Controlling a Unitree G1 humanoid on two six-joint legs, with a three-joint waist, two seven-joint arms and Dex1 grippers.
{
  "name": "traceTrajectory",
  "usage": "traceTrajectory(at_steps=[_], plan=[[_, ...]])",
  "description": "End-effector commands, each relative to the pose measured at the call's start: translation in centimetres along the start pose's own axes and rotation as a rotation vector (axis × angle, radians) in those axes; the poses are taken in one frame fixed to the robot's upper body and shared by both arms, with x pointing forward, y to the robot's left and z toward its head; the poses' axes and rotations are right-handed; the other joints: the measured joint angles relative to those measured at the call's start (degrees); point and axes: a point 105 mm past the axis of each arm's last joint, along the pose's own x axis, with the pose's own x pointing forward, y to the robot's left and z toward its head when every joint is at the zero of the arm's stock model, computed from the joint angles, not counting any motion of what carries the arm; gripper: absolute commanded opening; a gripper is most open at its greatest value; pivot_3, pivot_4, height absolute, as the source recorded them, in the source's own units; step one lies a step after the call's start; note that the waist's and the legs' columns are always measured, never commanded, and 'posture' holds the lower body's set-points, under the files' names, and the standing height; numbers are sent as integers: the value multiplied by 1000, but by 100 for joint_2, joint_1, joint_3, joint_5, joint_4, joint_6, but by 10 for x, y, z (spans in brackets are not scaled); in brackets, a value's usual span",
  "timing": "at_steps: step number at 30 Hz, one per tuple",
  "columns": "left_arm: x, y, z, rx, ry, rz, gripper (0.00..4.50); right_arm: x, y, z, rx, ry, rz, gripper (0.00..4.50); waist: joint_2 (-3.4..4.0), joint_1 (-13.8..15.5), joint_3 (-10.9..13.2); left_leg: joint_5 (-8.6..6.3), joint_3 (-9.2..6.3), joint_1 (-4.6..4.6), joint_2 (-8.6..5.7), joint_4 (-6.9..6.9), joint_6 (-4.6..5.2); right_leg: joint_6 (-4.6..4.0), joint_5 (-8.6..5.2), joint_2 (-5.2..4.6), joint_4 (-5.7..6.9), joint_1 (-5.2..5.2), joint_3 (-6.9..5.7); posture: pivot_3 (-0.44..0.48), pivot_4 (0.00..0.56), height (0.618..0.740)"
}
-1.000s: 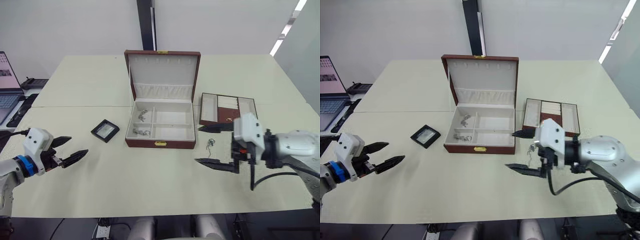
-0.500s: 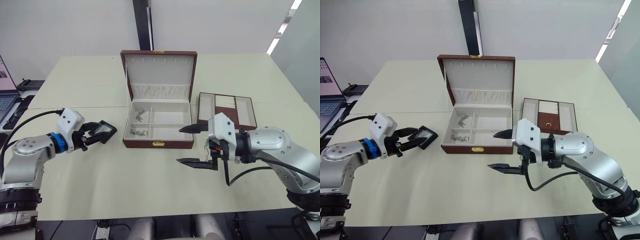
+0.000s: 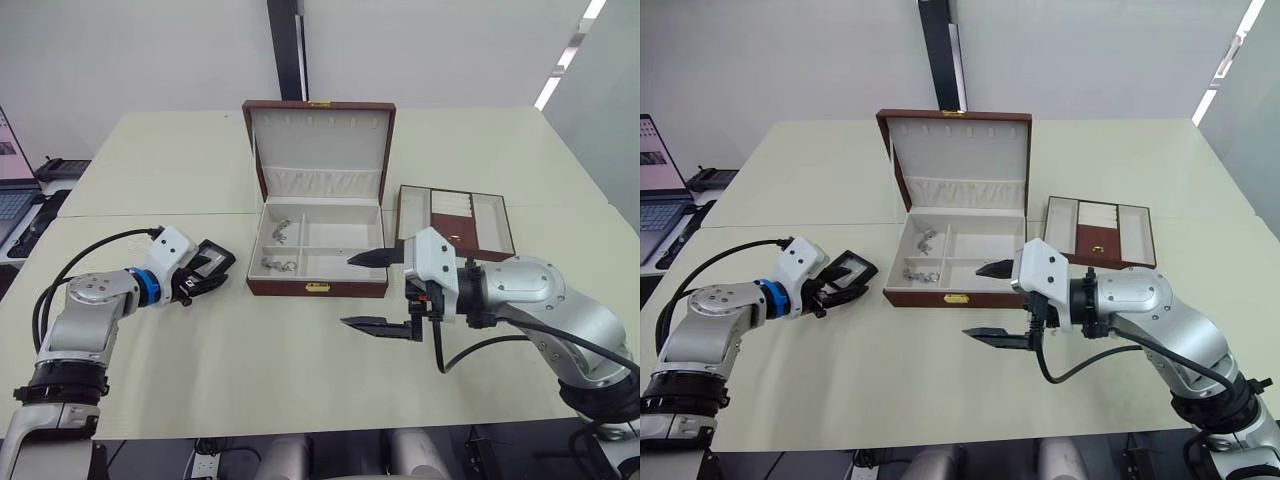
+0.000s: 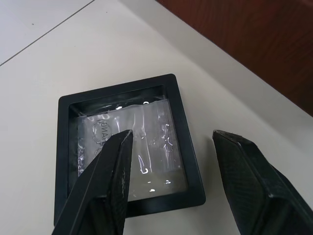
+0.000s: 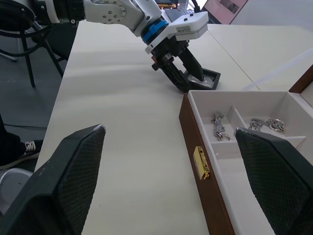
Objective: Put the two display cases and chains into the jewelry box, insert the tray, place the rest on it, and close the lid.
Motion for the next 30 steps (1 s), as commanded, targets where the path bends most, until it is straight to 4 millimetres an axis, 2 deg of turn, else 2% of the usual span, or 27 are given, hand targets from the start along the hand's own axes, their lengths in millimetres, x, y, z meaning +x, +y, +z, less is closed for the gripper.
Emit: traceTrajectory(at_steps=[1,4,5,6,13,16,21,26,30], plan=[[2,4,6,14,-9,18,2620,0,3,10,-49,-17,2,4500,0,1,0,0,0,0,0,0,0,0,0,0,0,0,0,0,150,740],[4,4,10,6,-24,17,2620,1,5,9,-46,-16,5,4500,0,1,0,0,1,0,-2,0,0,0,0,0,0,0,0,0,150,740],[5,5,10,5,-26,17,2268,1,5,9,-45,-17,5,4500,0,1,0,0,1,0,-2,0,0,0,0,0,0,0,0,0,150,740],[5,5,10,6,-26,17,2160,1,6,9,-44,-17,5,4500,0,2,0,0,-1,0,-1,1,0,0,0,0,0,0,0,0,150,740],[5,6,9,9,-17,18,8,2,7,9,-42,-17,5,4500,0,0,0,0,-1,0,-1,2,0,0,0,0,0,0,0,0,150,740],[2,9,9,10,-16,20,8,1,8,9,-42,-17,3,4500,0,0,0,0,-1,0,-2,2,0,0,0,0,0,0,0,0,150,740],[-25,18,38,58,-104,-22,8,-1,8,12,-47,-16,-8,4500,-1,-7,1,0,0,-1,-1,1,0,0,0,1,1,-2,-1,0,150,740],[-52,2,77,147,-178,-196,8,-7,5,9,-56,8,-53,4500,-1,-4,1,0,-3,-4,7,1,-1,0,0,-1,-1,-2,0,0,150,740],[-55,-18,101,243,-176,-342,8,-14,-1,1,-45,51,-122,4500,-1,24,2,-1,-3,-5,3,2,0,0,0,-3,-1,2,-1,0,150,740]])
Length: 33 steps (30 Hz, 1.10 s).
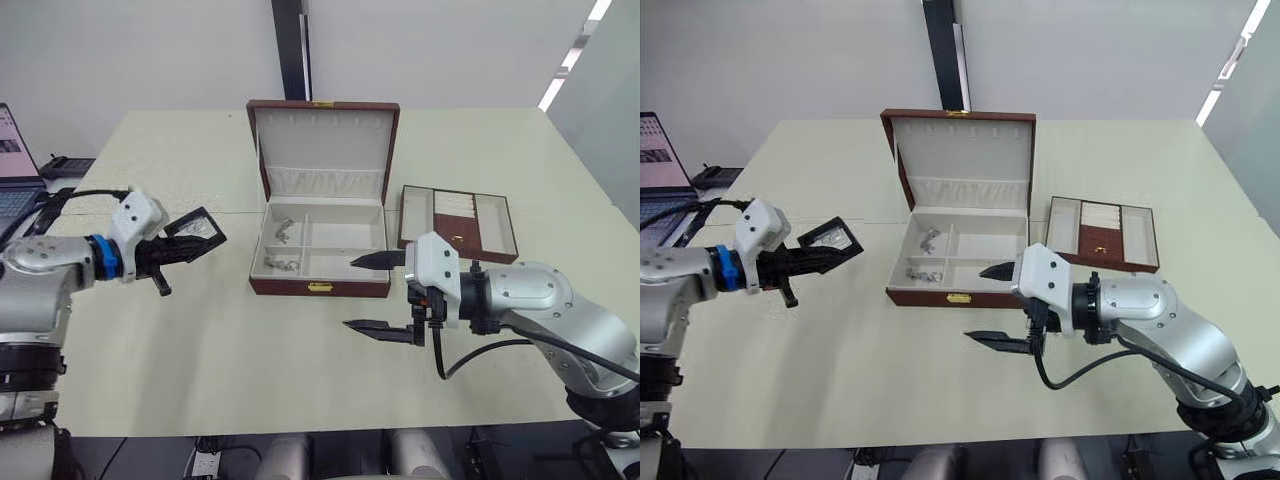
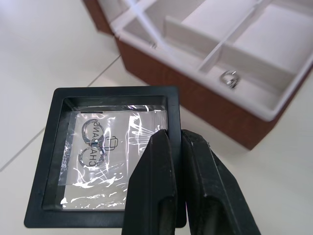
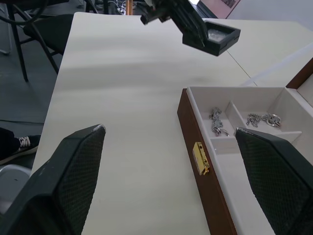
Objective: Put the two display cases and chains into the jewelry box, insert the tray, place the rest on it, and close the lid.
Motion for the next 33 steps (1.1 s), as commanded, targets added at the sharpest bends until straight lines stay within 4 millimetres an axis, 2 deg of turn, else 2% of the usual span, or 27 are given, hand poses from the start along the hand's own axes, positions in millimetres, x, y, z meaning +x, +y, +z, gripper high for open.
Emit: traceTrajectory(at_steps=[1,4,10,13,17,22,33], plan=[[8,-16,34,121,-27,-151,8,-11,-7,2,-32,21,-89,4500,0,4,0,0,2,0,-3,1,0,0,0,0,0,1,0,0,150,740],[24,-29,50,169,-50,-242,8,-15,-9,-2,-10,42,-127,4500,-1,-11,0,0,5,-1,-13,3,0,0,0,1,1,2,0,0,150,740],[75,-43,79,280,-95,-349,8,-18,-12,-6,33,65,-211,4500,-2,-16,1,0,16,-2,-8,7,0,0,0,11,3,3,0,0,150,740],[106,-46,83,345,-89,-386,8,-19,-15,-9,57,88,-270,4500,-3,-24,1,0,16,-4,-10,11,0,0,0,11,3,3,-2,0,150,740],[136,-44,86,381,-96,-400,8,-20,-23,-13,98,121,-359,4500,-3,-26,1,0,19,-4,-9,14,0,0,0,14,3,3,-3,0,150,740],[159,-39,77,403,-75,-403,8,-20,-31,-14,127,136,-424,4500,-4,-32,2,0,19,-7,-10,18,0,0,0,13,3,1,-3,0,150,740],[177,-33,62,473,-39,-362,8,-20,-35,-17,158,161,-466,4500,-4,-23,2,-4,-2,-42,-23,65,7,1,0,13,10,-4,-10,0,150,740]])
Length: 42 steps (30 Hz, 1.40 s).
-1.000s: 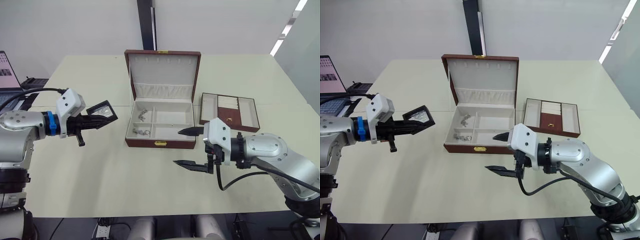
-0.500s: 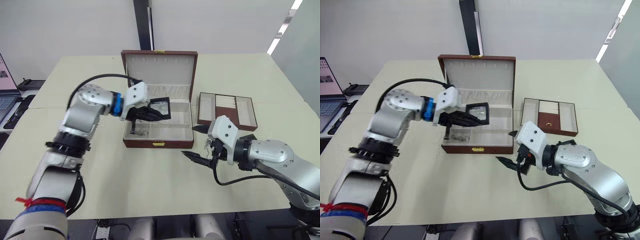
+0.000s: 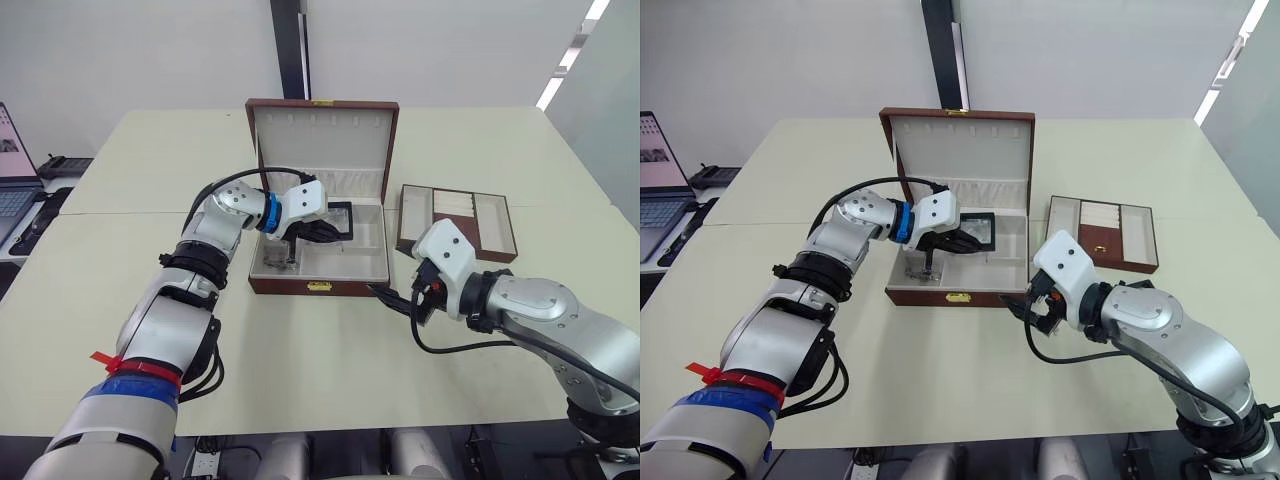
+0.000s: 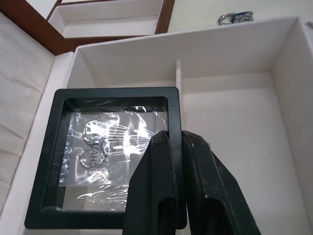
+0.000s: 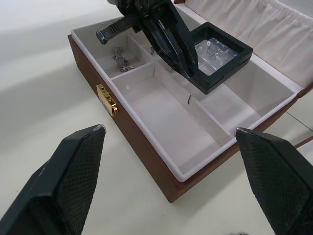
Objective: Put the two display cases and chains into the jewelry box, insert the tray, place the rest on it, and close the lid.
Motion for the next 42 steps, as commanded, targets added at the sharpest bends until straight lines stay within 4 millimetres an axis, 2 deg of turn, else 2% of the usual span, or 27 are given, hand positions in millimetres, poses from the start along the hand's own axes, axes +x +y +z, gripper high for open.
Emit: traceTrajectory(at_steps=[1,7,13,24,28,31,34,38,40,42], plan=[[-2,9,6,63,3,40,8,-3,-3,11,-24,-34,-29,4500,0,-1,0,0,-1,0,0,0,0,0,0,0,1,-1,-1,0,150,740],[4,11,4,69,4,72,8,-4,-3,10,-16,-27,-32,4500,0,-7,0,0,-10,-8,-7,4,0,0,0,0,2,-2,-1,0,150,740],[5,8,6,37,-14,27,8,-4,-3,9,-12,-23,-35,4500,0,-15,0,0,-11,-8,-8,5,0,0,0,0,3,-2,-1,0,150,740],[-7,20,25,102,-55,64,3293,-5,-5,8,-29,-22,-46,4500,0,-38,0,0,-14,-10,-10,6,0,0,0,-1,4,-2,-1,0,150,740],[-34,24,36,89,-135,80,4480,-11,-12,13,-94,-47,-79,4500,0,-56,0,0,-15,-12,-11,7,0,1,0,-2,4,-5,0,0,150,740],[-62,19,39,25,-191,84,4480,-20,-19,9,-113,-41,-91,4500,2,-100,0,0,-16,-11,-10,5,0,1,0,-2,4,-5,1,0,150,740],[-93,12,31,-66,-193,133,4480,-39,-30,1,-108,-10,-101,4500,3,-137,-1,0,-18,-9,-9,4,0,1,0,-1,5,-4,4,0,150,740],[-134,1,4,-201,-139,272,4480,-73,-50,-13,-157,48,-142,4500,3,-131,-1,0,-19,-8,-8,4,1,1,0,-1,6,-2,3,0,150,740],[-150,-10,-11,-258,-105,342,4480,-90,-60,-17,-212,37,-162,4500,3,-117,-1,-1,-18,-7,-7,5,2,1,0,0,5,0,4,0,150,740],[-167,-25,-30,-328,-70,426,4480,-109,-72,-30,-234,78,-194,4500,3,-97,-1,-6,-12,0,-5,4,11,1,0,-1,2,9,7,0,150,740]])
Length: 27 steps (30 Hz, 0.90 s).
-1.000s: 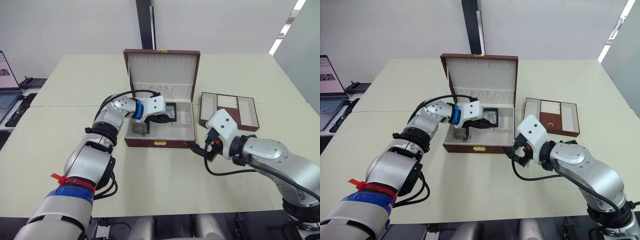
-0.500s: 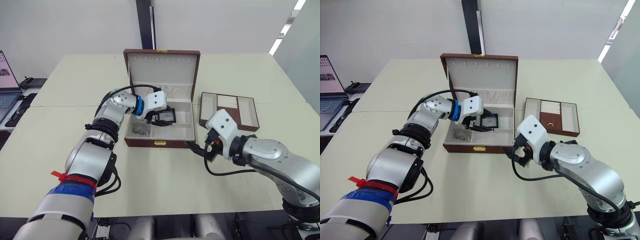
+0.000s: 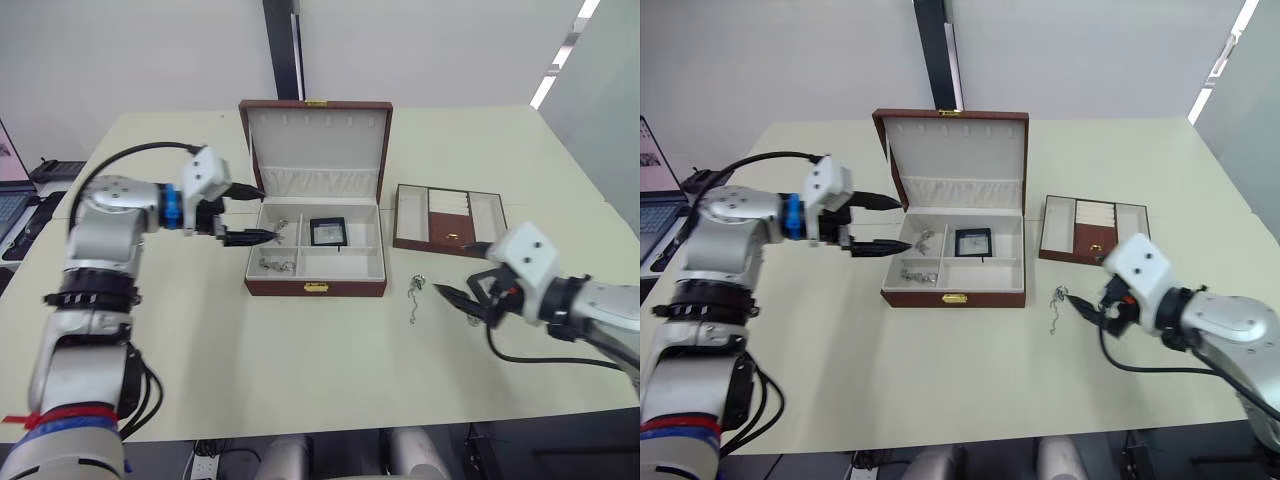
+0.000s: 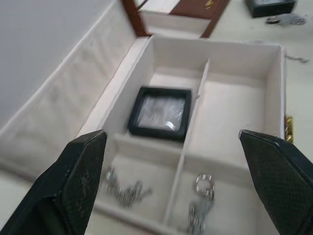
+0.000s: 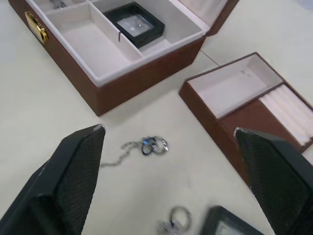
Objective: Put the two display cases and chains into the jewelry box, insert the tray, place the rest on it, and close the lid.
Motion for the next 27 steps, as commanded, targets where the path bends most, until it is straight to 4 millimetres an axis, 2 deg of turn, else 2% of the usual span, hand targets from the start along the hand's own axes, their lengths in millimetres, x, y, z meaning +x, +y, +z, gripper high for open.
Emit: traceTrajectory(at_steps=[1,3,8,14,19,27], plan=[[-35,-2,-14,-56,1,163,4480,-31,-25,-10,-86,16,-67,4500,1,14,0,-2,6,1,1,-1,3,0,0,0,0,-1,5,0,150,740],[-55,-12,-41,-137,32,246,4480,-47,-30,-27,-51,65,-73,4500,1,30,0,-5,10,13,9,-1,7,0,0,0,-1,8,10,0,150,740],[-85,-34,-88,-269,80,392,4480,-68,-34,-58,5,153,-95,4500,3,116,2,-21,18,32,36,-2,31,-1,0,5,-1,21,16,0,150,740],[-110,-61,-127,-376,117,507,4480,-86,-29,-90,73,227,-133,4500,5,148,1,-33,18,49,40,-2,28,-1,0,-2,-16,45,20,0,150,740],[-116,-81,-140,-435,121,536,4480,-97,-30,-109,107,254,-191,4500,6,149,0,-36,17,51,42,-3,25,-1,-1,-3,-19,48,18,0,150,740],[-111,-88,-139,-444,108,528,4480,-104,-32,-119,149,272,-195,4500,14,146,-4,-38,19,53,40,-3,22,-2,-1,-2,-21,51,20,0,150,740]])
